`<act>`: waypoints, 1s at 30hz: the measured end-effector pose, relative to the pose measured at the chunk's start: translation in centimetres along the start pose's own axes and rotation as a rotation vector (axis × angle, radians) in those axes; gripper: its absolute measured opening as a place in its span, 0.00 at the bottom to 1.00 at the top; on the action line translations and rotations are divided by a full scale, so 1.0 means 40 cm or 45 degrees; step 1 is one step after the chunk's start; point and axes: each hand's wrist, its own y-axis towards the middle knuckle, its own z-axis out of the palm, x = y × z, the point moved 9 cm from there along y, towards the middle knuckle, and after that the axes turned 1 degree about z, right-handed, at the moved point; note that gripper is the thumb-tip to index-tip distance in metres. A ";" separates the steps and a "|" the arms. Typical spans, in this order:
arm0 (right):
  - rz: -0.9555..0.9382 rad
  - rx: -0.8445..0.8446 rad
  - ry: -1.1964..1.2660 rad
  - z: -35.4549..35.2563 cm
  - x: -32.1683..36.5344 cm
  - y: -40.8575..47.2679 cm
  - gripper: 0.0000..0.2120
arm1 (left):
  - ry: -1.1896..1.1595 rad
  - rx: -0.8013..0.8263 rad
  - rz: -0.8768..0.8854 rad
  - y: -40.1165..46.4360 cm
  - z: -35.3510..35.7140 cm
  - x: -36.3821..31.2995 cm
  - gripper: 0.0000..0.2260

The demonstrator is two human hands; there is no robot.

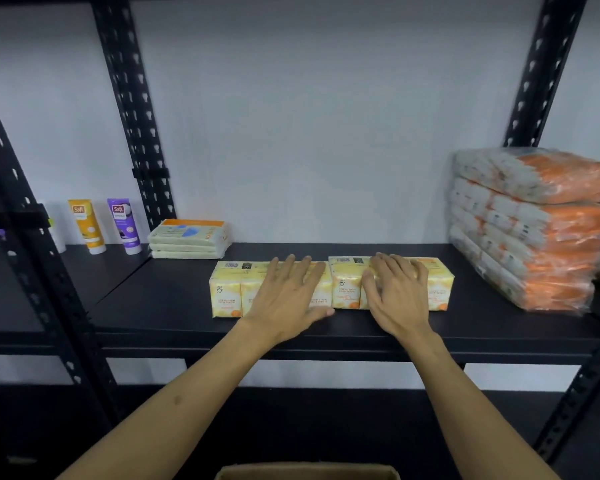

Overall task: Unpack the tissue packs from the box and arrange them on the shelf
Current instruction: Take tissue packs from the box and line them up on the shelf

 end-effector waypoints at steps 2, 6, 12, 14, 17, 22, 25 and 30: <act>0.020 0.005 -0.002 0.002 -0.004 0.000 0.22 | 0.056 -0.004 0.006 0.016 -0.008 -0.007 0.35; 0.033 0.009 -0.013 0.001 -0.008 0.001 0.22 | -0.008 0.014 -0.025 0.046 -0.034 0.011 0.32; 0.043 0.016 -0.002 0.007 -0.014 0.003 0.23 | -0.410 -0.116 -0.226 0.090 -0.154 0.076 0.30; 0.038 0.003 0.010 0.005 -0.012 0.002 0.23 | -0.584 -0.204 -0.288 0.098 -0.193 0.097 0.29; 0.037 -0.018 0.016 0.000 -0.011 0.002 0.23 | -0.653 -0.318 -0.227 0.110 -0.249 0.093 0.27; 0.039 -0.014 0.016 0.000 -0.013 0.001 0.23 | -0.264 -0.221 -0.121 0.136 -0.234 0.107 0.17; 0.041 -0.010 0.018 0.001 -0.014 0.000 0.23 | -0.409 -0.352 -0.234 0.123 -0.252 0.155 0.15; 0.046 0.008 0.027 0.001 -0.012 0.000 0.24 | -0.672 -0.394 -0.403 0.081 -0.264 0.244 0.20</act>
